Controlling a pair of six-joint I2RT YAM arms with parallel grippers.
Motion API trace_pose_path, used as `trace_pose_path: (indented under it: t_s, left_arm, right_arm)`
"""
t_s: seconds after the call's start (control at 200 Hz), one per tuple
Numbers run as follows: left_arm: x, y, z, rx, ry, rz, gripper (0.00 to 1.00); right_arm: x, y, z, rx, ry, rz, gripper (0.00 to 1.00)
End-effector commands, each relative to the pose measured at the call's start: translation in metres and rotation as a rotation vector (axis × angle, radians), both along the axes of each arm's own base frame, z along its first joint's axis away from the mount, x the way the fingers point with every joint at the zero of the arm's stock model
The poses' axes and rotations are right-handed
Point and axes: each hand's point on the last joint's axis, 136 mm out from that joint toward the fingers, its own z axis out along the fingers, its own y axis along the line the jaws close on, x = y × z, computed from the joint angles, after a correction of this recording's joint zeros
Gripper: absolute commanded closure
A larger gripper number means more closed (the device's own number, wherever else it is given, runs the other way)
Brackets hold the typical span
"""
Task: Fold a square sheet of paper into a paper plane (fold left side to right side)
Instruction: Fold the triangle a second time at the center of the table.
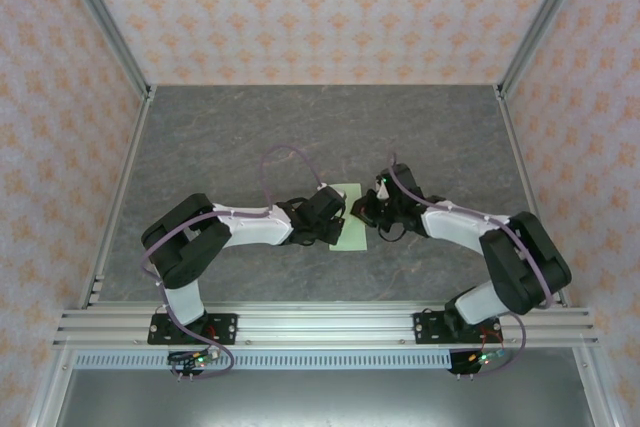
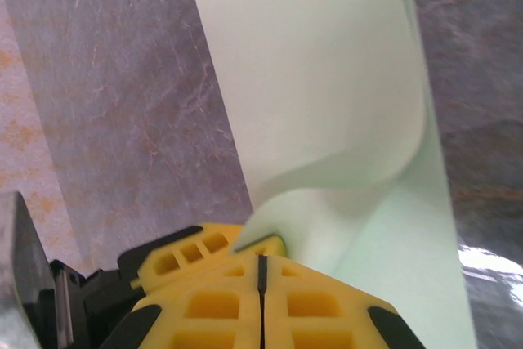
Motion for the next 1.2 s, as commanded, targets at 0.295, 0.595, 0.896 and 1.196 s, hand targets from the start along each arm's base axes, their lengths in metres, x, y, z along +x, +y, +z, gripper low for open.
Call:
trace_pose_path:
  t_s: [0.295,0.595,0.896,1.196]
  left_arm:
    - [-0.006,0.009,-0.011,0.049,0.038,-0.018,0.94]
    - [-0.006,0.009,-0.011,0.049,0.040,-0.021,0.94]
    - [-0.006,0.007,-0.011,0.047,0.042,-0.026,0.94]
    - [-0.007,0.007,-0.010,0.043,0.044,-0.030,0.94]
  right_arm:
    - [0.008,0.020,-0.017,-0.019,0.024,0.037,0.93]
    - [0.003,0.014,-0.035,-0.078,0.060,0.045,0.93]
    - [-0.003,0.003,-0.048,-0.155,0.085,0.057,0.93]
    - [-0.010,-0.006,-0.060,-0.211,0.116,0.063,0.93]
